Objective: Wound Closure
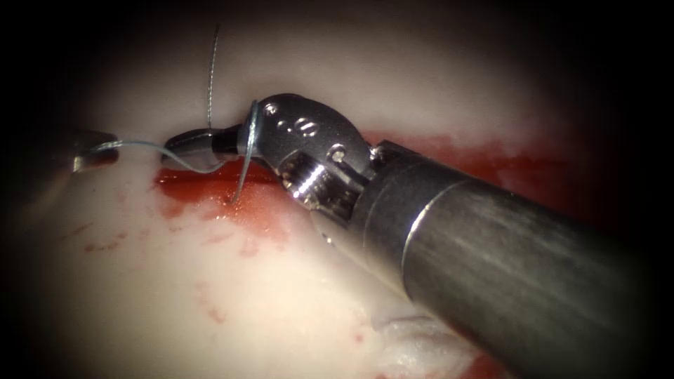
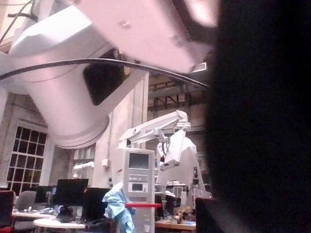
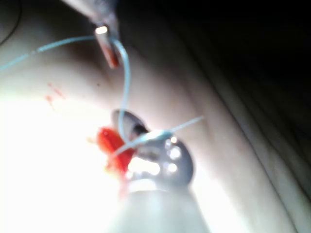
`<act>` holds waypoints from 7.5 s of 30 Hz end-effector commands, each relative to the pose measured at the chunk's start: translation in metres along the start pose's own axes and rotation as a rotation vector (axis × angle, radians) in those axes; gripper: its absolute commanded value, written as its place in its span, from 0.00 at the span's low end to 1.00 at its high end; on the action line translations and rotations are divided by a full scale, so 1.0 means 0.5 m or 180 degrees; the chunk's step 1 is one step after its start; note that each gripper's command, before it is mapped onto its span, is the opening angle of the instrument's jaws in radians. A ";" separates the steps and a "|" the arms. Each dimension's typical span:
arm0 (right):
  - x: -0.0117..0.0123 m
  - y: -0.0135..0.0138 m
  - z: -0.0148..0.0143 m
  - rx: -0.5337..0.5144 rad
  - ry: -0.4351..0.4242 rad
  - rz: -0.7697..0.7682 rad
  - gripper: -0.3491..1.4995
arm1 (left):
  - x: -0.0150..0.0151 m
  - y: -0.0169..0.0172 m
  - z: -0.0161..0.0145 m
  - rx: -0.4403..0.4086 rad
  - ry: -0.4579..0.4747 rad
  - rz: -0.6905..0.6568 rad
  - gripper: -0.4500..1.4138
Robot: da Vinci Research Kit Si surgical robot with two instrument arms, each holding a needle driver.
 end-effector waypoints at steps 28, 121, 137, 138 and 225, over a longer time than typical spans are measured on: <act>0.0005 -0.0041 0.0016 0.1009 0.1879 0.2932 0.00 | 0.0006 -0.0058 0.0196 0.0390 0.0045 -0.0248 0.00; -0.0037 -0.0033 0.0049 -0.2665 -0.0269 0.0802 0.25 | 0.0009 -0.0053 0.0061 0.0595 0.0231 -0.0160 0.00; -0.0029 -0.0028 0.0047 -0.2675 -0.0226 0.0814 0.42 | 0.0002 -0.0064 0.0074 0.0539 0.0256 -0.0180 0.00; -0.0028 -0.0028 0.0047 -0.2675 -0.0207 0.0810 0.39 | 0.0000 -0.0067 0.0078 0.0530 0.0262 -0.0165 0.00; -0.0049 0.0022 0.0078 -0.3509 0.0285 0.1614 0.34 | -0.0043 -0.0097 0.0151 0.0551 0.0323 -0.0333 0.00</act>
